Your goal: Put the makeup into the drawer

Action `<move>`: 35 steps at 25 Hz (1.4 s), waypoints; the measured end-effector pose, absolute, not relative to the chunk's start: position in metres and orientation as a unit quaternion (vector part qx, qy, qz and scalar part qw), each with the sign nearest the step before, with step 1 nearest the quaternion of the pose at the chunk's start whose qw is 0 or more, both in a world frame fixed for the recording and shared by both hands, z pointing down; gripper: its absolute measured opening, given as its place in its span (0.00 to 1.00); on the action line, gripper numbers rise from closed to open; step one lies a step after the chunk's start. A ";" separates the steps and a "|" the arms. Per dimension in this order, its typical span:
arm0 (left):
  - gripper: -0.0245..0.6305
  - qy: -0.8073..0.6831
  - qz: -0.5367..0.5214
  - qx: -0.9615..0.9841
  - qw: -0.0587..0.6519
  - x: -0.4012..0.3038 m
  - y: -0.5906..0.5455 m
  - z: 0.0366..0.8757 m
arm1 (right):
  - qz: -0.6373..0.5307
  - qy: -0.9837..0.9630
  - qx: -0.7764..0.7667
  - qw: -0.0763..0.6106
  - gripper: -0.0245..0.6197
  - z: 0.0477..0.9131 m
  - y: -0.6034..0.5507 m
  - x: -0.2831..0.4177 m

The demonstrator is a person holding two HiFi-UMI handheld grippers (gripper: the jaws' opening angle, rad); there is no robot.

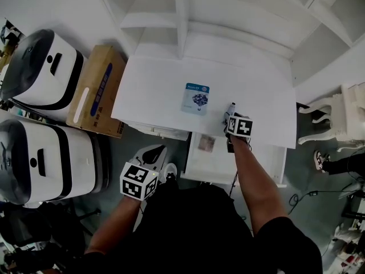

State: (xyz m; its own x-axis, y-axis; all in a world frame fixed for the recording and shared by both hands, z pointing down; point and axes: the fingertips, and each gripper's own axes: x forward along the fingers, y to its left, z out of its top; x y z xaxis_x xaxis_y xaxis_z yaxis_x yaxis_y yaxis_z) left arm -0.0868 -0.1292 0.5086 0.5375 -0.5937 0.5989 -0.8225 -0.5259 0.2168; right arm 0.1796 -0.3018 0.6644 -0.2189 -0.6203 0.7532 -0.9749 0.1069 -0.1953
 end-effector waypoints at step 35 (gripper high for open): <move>0.05 -0.370 0.248 0.863 0.237 -0.052 -0.139 0.527 | 0.356 -0.753 0.508 0.221 0.26 0.632 -0.215 0.188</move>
State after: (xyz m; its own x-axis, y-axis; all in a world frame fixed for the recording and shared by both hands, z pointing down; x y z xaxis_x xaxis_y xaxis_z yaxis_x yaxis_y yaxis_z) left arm -0.0523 -0.1386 0.5272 0.6029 -0.5216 0.6038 -0.7565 -0.6142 0.2248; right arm 0.1885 -0.2149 0.6318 -0.3870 -0.6063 0.6948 -0.9216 0.2307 -0.3120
